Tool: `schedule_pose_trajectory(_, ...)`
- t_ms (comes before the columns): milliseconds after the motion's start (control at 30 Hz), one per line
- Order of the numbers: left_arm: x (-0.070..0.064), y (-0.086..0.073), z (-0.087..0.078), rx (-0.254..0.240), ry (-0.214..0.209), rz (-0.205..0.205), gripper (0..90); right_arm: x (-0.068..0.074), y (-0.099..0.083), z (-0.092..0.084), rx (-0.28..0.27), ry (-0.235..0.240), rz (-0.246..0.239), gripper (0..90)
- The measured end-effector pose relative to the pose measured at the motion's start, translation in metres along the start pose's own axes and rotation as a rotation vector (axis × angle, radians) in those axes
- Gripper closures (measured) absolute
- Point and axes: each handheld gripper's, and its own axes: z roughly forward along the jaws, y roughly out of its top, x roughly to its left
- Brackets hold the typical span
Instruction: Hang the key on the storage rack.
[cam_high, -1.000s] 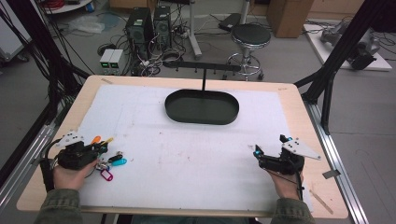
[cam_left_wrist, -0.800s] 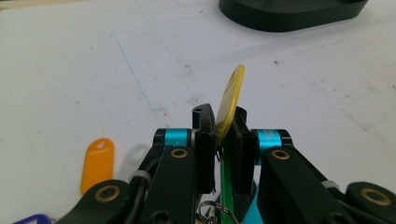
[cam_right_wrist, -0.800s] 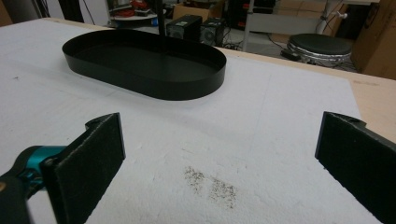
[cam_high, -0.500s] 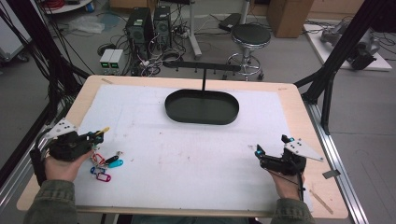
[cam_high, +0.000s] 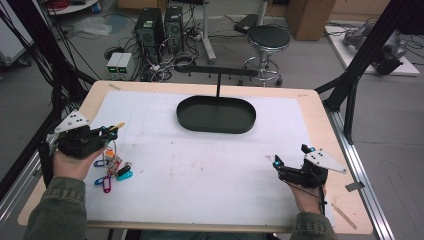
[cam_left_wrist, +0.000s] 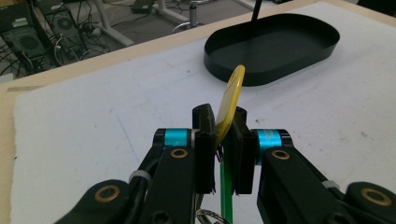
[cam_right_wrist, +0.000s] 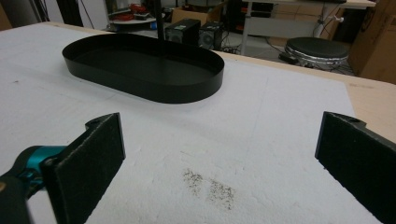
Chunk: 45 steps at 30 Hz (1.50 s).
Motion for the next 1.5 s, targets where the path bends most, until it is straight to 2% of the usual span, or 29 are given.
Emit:
schedule_pose_trajectory(733,-0.014,0.064,0.011,-0.055,-0.024,0.056,82.4,-0.001,0.001,-0.001,-0.015,-0.005,0.009,0.4)
schedule_pose_trajectory(867,-0.016,0.079,0.015,-0.078,-0.040,0.065,82.4,-0.001,0.001,-0.003,-0.021,-0.007,0.027,0.4)
schedule_pose_trajectory(1000,-0.017,0.090,0.022,-0.101,-0.055,0.059,82.4,-0.001,0.001,-0.002,-0.014,-0.009,0.023,0.4)
schedule_pose_trajectory(1167,-0.021,0.104,0.032,-0.094,-0.052,0.100,82.4,-0.001,0.001,-0.002,-0.018,-0.009,0.017,0.4)
schedule_pose_trajectory(1500,-0.024,0.124,0.049,-0.091,-0.043,0.119,82.4,-0.003,0.001,-0.004,-0.015,-0.004,0.038,0.4)
